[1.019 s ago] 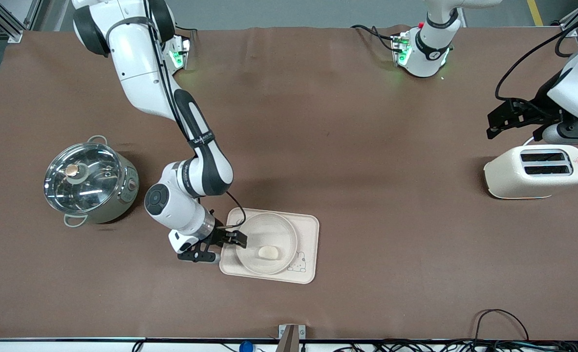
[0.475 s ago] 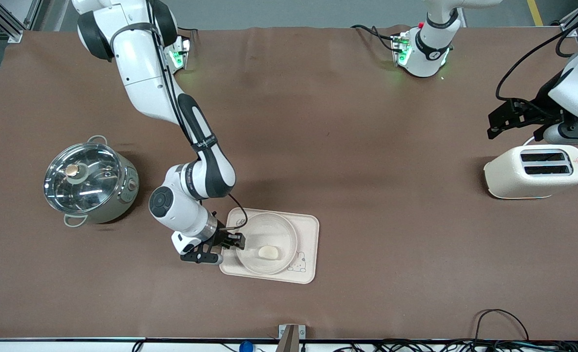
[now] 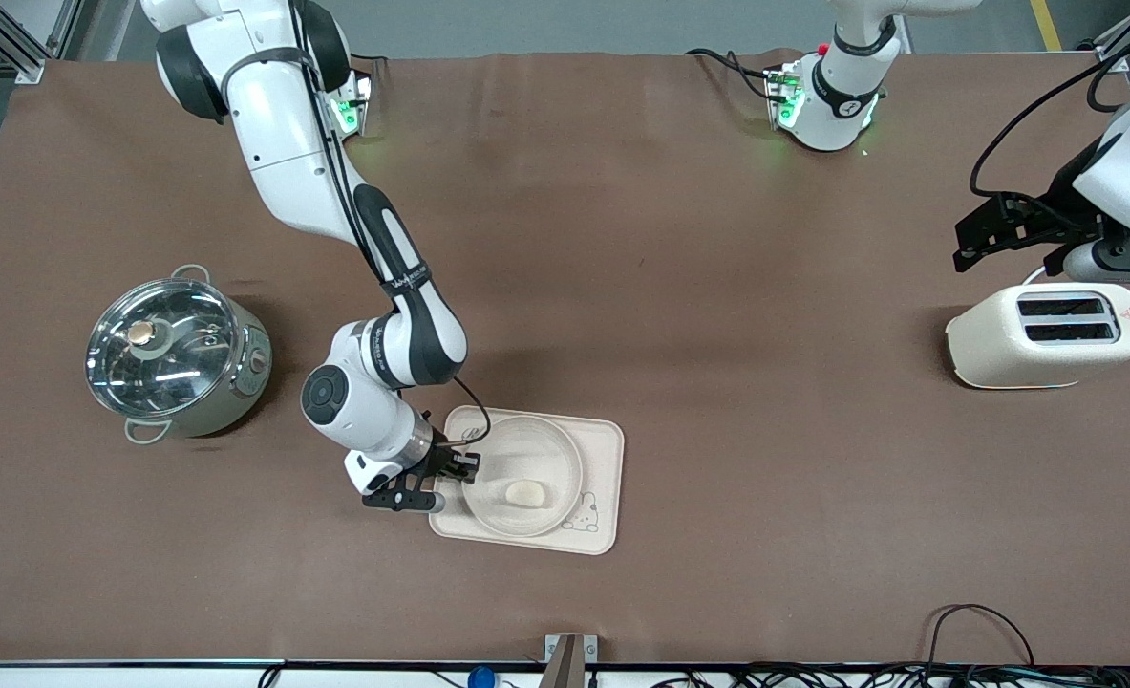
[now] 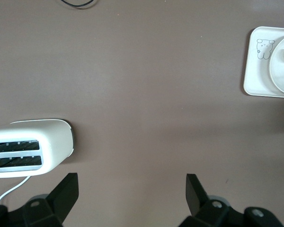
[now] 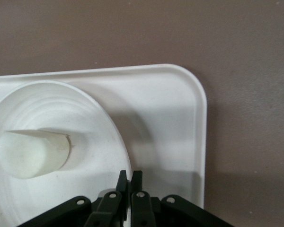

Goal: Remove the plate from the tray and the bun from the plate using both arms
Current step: 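Lift the plate with the bun off the tray with the right gripper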

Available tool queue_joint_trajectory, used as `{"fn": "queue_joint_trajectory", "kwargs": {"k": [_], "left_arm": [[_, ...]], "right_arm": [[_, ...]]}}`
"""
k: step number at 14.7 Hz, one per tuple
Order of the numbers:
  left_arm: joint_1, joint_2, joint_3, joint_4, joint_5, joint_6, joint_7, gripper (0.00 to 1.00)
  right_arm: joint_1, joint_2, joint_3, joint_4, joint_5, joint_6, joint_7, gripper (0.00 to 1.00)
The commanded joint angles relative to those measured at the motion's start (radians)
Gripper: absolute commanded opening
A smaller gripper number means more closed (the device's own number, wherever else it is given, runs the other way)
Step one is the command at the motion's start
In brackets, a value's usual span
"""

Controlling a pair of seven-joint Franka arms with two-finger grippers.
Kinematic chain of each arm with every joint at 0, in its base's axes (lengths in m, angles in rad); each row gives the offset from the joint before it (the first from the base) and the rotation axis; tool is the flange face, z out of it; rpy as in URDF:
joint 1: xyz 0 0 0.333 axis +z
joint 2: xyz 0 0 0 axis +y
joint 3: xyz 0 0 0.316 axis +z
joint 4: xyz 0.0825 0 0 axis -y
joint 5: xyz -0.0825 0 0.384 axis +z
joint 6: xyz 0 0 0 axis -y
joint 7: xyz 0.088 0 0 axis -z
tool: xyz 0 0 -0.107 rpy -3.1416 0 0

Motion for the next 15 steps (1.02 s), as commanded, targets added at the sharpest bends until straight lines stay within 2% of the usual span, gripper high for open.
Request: {"fn": "queue_joint_trajectory", "kwargs": {"k": [1,3,5,10,15], "left_arm": [[0.003,0.005,-0.002,0.015,0.017,-0.007,0.024,1.00],[0.003,0.005,0.000,0.015,0.017,-0.007,0.024,1.00],[0.003,0.005,0.000,0.014,0.017,-0.007,0.023,1.00],[0.005,0.005,0.001,0.014,0.018,-0.008,0.026,1.00],[0.003,0.005,0.001,0.012,0.017,-0.008,0.027,1.00]], "right_arm": [[-0.029,0.009,0.035,0.017,0.026,-0.008,-0.029,0.00],[-0.076,-0.012,0.095,-0.003,0.027,-0.025,-0.047,0.00],[-0.128,-0.104,0.182,-0.128,0.030,-0.034,-0.121,0.00],[-0.087,-0.360,0.193,-0.452,0.029,-0.025,-0.148,0.00],[-0.007,-0.553,0.198,-0.774,0.029,0.128,-0.199,0.00]]}}
